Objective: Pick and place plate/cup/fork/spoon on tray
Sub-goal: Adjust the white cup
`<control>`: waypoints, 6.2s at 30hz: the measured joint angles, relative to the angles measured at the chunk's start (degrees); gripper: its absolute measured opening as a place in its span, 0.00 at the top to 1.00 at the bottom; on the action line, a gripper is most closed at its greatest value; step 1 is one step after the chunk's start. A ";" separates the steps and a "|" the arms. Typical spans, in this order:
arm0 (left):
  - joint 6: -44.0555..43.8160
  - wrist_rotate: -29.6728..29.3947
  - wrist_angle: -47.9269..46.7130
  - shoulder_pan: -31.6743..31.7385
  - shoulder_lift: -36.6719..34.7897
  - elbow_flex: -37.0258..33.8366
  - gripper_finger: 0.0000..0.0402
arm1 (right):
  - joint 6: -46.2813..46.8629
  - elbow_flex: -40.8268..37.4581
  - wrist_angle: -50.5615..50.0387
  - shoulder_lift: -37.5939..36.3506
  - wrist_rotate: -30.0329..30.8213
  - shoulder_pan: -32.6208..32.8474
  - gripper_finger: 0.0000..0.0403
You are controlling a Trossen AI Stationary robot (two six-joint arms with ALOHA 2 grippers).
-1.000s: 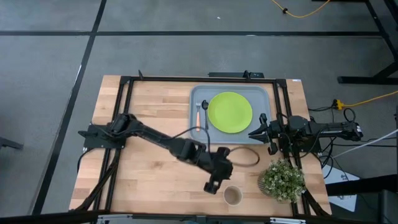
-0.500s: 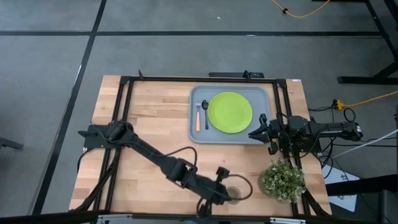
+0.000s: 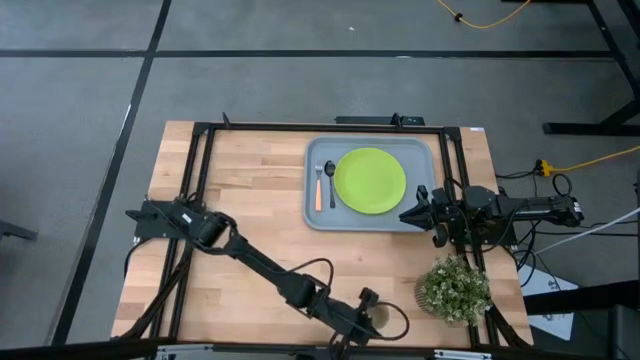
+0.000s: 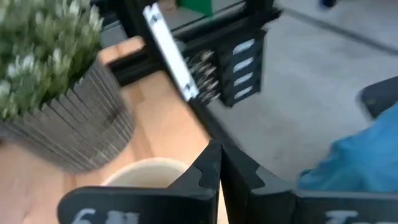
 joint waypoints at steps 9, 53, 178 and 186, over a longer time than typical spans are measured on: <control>0.53 -10.69 1.63 -4.16 1.85 -0.02 1.00 | 0.02 0.00 0.01 0.00 0.02 0.00 0.87; -0.92 -3.31 -4.44 -1.18 -0.49 0.00 1.00 | 4.24 -0.01 1.59 -0.02 -8.24 0.01 0.87; -23.85 -23.69 8.80 0.01 15.68 9.71 1.00 | -4.72 -0.02 9.55 -0.02 -26.45 15.80 0.87; -23.55 -27.65 8.56 2.94 15.68 9.71 1.00 | -4.72 -0.02 9.55 -0.02 -26.45 15.80 0.87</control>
